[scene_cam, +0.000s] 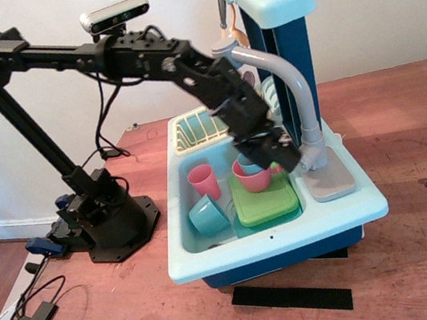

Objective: Turn lever vertical to front

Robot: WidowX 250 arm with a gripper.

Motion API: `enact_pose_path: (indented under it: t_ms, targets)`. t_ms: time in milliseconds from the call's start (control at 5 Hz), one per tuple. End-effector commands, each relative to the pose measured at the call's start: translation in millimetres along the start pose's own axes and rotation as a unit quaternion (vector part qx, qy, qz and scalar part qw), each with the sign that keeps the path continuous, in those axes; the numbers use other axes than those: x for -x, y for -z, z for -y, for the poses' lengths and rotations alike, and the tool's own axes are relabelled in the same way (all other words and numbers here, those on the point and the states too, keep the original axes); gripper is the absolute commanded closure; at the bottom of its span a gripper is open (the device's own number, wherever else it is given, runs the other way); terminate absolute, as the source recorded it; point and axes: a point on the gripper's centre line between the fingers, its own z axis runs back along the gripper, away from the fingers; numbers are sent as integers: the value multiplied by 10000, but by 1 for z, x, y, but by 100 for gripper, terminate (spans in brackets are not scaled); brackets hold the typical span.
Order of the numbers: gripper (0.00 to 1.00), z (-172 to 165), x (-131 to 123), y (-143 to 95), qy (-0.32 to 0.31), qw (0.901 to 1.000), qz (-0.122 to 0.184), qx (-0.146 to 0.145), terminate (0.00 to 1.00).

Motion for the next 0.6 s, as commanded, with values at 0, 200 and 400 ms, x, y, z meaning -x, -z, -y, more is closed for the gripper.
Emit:
enact_pose_path:
  t_ms: [0, 200, 400]
  targets:
    - [0, -52, 29, -41, -420, 9985, 96, -339, 0]
    - [0, -85, 49, -79, -592, 9969, 292, -430, 0]
    - [0, -116, 70, -111, -592, 9966, 334, -474, 0]
